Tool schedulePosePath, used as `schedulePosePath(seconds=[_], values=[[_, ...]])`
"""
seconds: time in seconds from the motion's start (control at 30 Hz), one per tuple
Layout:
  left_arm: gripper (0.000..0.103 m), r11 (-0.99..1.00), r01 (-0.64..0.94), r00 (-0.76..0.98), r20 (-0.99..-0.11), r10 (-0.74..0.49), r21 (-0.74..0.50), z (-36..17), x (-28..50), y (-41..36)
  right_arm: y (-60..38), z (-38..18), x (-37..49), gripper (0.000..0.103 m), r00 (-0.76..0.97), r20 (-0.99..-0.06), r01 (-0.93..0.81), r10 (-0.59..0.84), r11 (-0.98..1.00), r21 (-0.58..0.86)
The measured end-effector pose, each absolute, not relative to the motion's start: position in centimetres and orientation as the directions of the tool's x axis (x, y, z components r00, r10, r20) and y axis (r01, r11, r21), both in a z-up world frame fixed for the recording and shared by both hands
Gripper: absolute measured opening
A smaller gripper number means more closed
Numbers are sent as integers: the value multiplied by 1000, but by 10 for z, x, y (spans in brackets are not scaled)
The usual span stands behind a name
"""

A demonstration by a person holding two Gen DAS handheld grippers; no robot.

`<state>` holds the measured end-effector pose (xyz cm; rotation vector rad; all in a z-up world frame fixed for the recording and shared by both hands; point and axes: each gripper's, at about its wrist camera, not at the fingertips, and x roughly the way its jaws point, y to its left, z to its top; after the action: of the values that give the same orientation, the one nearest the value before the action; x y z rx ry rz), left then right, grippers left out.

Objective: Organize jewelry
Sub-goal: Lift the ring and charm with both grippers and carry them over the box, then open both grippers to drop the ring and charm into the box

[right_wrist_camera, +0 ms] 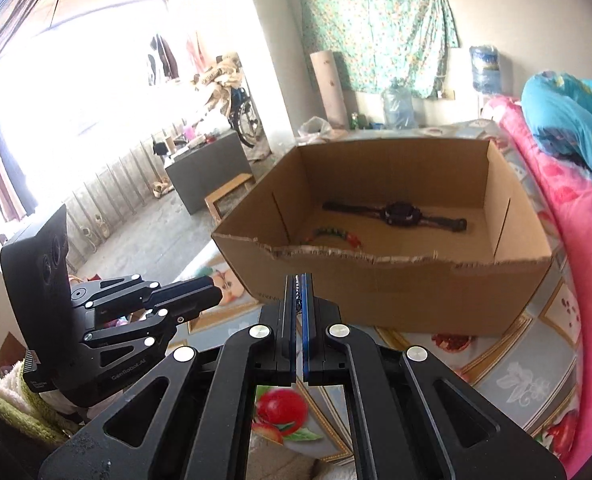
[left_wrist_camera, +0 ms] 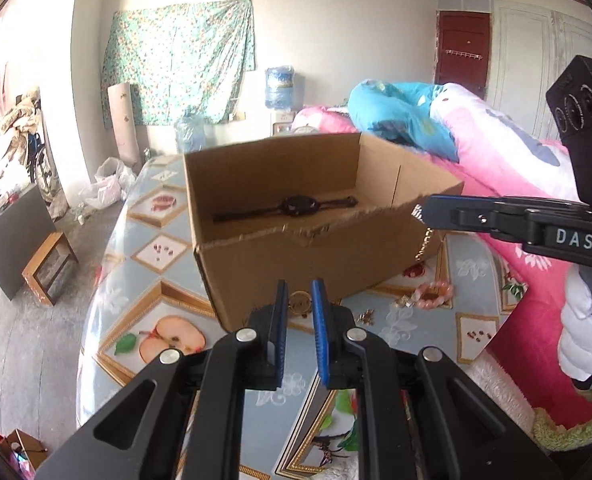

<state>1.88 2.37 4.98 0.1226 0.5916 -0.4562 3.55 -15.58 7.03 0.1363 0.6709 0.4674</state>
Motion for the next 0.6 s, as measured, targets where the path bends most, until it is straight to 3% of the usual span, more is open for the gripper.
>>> schedulePosePath(seconds=[0.13,0.27,0.6], values=[[12,872,489,751,-498,-433,-22,84,30,15,-170,94,52,0,713,-513,-384,478,878,285],[12,853,520,739,-484,-468,-30,99,61,-2,-185,100,88,0,691,-525,-378,496,868,322],[12,839,518,493,-743,-452,-167,58,185,-58,-206,46,206,0,452,-750,-264,483,875,405]])
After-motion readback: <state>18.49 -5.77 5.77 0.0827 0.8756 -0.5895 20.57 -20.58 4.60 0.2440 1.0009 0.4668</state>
